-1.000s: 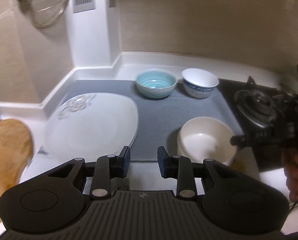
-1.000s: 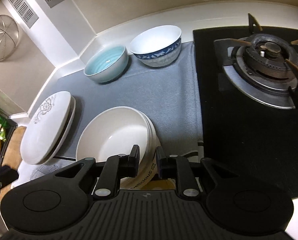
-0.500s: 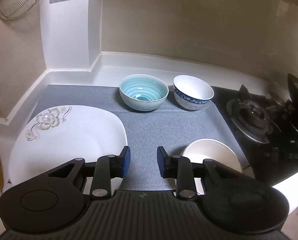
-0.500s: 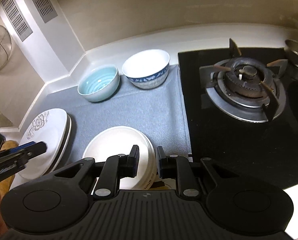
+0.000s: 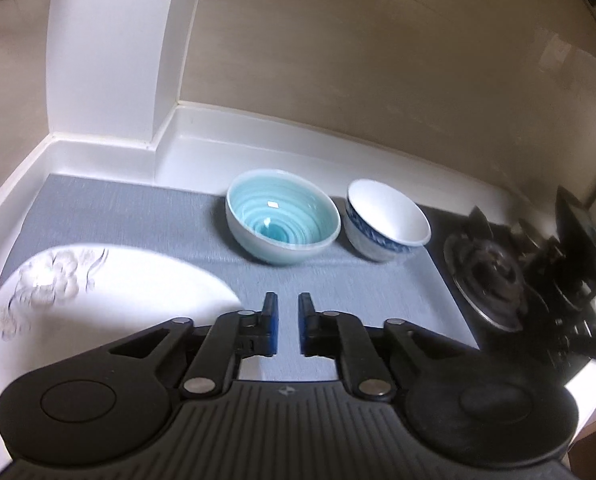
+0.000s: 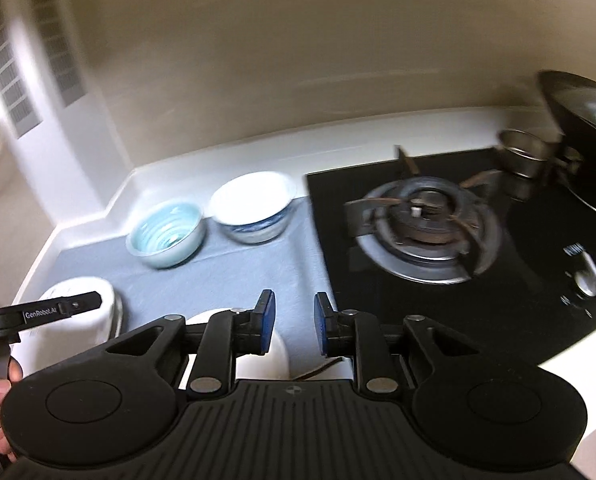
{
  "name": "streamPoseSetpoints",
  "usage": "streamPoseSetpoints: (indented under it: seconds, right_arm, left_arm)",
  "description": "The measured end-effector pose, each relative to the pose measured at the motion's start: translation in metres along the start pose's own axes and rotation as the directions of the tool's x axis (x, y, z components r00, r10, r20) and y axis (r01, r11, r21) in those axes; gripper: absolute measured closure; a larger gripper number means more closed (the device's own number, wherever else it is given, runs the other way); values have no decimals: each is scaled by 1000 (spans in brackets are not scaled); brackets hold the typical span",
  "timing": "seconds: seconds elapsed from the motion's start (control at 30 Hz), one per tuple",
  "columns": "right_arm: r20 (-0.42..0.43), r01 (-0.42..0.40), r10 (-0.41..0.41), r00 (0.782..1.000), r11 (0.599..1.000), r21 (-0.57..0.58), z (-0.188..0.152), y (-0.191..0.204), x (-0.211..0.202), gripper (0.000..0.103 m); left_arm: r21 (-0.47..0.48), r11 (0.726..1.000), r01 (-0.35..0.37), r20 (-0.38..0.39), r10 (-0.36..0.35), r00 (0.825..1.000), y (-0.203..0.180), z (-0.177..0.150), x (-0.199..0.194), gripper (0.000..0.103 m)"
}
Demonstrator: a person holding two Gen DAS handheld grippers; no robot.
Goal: Organize plates and bowls
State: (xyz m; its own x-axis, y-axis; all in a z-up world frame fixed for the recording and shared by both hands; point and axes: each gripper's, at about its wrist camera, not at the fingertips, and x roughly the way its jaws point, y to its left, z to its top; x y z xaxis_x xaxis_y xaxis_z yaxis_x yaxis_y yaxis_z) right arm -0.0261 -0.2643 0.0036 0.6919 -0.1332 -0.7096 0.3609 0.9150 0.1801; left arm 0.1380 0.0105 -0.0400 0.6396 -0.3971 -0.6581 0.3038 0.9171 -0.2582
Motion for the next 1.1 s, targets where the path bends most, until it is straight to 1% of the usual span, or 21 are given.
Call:
streamPoseSetpoints:
  seconds: [0.03, 0.07, 0.13, 0.17, 0.3, 0.4, 0.47, 0.57, 0.63, 0.7, 0.8, 0.97, 1.03, 1.1]
  right_arm:
    - [-2, 12, -12, 1000, 1000, 19, 0, -2, -2, 76]
    - [-6, 22, -22, 1000, 999, 34, 0, -4, -3, 76]
    - [-21, 39, -38, 999, 998, 55, -2, -8, -4, 76]
    - [-28, 45, -43, 999, 997, 57, -2, -8, -4, 76]
    - [-34, 51, -50, 998, 998, 39, -3, -3, -2, 76]
    - [-51, 43, -41, 998, 999, 30, 3, 1, 0, 76]
    - [-47, 41, -40, 998, 999, 21, 6, 3, -1, 76]
    - [-28, 50, -50, 998, 999, 18, 9, 2, -1, 76]
    - [-39, 49, -48, 998, 999, 24, 11, 0, 3, 76]
    - [-34, 34, -33, 999, 999, 24, 15, 0, 6, 76]
    - [-23, 14, -14, 1000, 1000, 12, 21, 2, 10, 76]
    - [-18, -3, 3, 1000, 1000, -22, 25, 7, 12, 76]
    - [-22, -2, 1, 1000, 1000, -23, 24, 7, 12, 76]
    - [-31, -3, 2, 1000, 1000, -21, 24, 7, 14, 76]
  left_arm:
    - [0, 1000, -5, 4, 5, 1000, 2, 5, 3, 83]
    - [-1, 1000, -12, 12, 12, 1000, 4, 10, 7, 78]
    - [-7, 1000, -30, 28, 30, 999, 8, 19, 15, 73]
    - [-10, 999, -42, 29, 43, 999, 10, 24, 21, 69]
    - [-43, 997, -65, 24, 66, 998, 19, 40, 44, 68]
    - [-75, 993, -90, -1, 90, 996, 27, 51, 65, 68]
    - [-89, 991, -100, -11, 100, 995, 31, 58, 77, 68]
    - [-119, 987, -110, -48, 105, 993, 33, 67, 93, 69]
    - [-107, 989, -105, -52, 100, 994, 29, 72, 99, 69]
    - [-84, 989, -122, -61, 117, 991, 24, 74, 105, 69]
    - [-94, 986, -139, -89, 130, 987, 24, 75, 114, 71]
    - [-86, 983, -161, -92, 153, 984, 23, 77, 123, 72]
    - [-76, 982, -172, -99, 164, 981, 24, 77, 127, 77]
    - [-69, 981, -182, -105, 174, 979, 26, 76, 129, 88]
